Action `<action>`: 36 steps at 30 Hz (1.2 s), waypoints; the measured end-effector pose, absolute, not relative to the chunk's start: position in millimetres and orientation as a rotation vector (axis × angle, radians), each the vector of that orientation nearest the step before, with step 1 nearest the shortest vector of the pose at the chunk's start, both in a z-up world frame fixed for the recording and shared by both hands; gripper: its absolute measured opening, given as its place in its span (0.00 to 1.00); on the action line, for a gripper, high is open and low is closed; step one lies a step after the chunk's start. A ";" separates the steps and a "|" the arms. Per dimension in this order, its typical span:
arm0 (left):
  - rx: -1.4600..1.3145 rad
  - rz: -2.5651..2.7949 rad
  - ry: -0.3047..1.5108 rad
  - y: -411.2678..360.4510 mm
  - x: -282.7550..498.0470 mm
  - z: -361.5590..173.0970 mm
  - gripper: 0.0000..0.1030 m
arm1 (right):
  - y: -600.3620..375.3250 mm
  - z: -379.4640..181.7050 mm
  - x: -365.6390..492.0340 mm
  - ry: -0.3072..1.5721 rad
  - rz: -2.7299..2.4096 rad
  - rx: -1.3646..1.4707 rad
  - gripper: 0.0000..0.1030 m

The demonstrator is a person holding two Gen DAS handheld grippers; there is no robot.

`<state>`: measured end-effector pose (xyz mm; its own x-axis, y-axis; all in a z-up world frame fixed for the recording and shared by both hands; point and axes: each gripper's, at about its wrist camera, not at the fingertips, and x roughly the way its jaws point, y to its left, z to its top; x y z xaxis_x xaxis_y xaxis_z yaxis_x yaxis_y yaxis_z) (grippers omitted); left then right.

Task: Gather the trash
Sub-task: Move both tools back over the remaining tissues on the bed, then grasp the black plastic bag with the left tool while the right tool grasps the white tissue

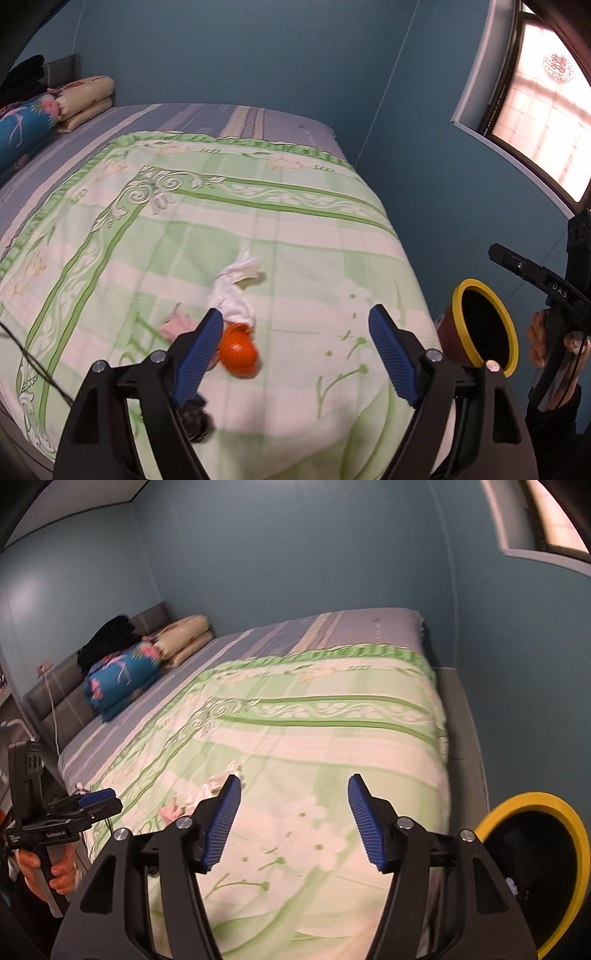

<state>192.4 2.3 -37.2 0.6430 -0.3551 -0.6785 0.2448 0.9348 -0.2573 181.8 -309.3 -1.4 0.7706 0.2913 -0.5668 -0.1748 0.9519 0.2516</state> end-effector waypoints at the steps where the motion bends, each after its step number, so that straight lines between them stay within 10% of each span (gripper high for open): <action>1: -0.151 -0.332 0.800 7.2 189.9 -38.0 0.78 | -300.1 -2.7 185.1 0.650 0.271 0.183 0.60; 36: -0.242 -0.260 0.938 97.1 173.1 -151.2 0.87 | -112.9 -108.4 290.5 0.953 0.485 0.052 0.70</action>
